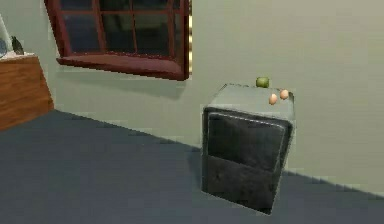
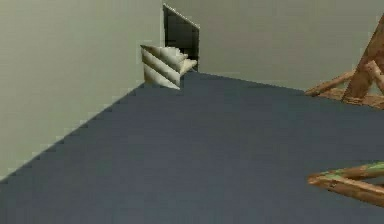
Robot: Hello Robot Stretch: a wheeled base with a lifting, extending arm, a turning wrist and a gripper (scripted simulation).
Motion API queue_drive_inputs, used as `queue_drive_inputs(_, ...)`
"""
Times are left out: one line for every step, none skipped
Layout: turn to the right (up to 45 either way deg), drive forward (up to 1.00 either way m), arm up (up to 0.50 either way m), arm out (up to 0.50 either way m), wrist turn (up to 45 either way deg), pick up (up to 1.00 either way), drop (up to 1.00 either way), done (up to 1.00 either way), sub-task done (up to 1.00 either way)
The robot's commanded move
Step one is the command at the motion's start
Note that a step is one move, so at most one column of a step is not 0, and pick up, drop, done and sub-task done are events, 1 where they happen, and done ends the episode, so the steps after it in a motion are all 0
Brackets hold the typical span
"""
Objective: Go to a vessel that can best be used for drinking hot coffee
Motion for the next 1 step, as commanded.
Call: queue_drive_inputs(0.0,0.6,0.0,0.0,0.0,0.0,0.0,0.0,0.0)
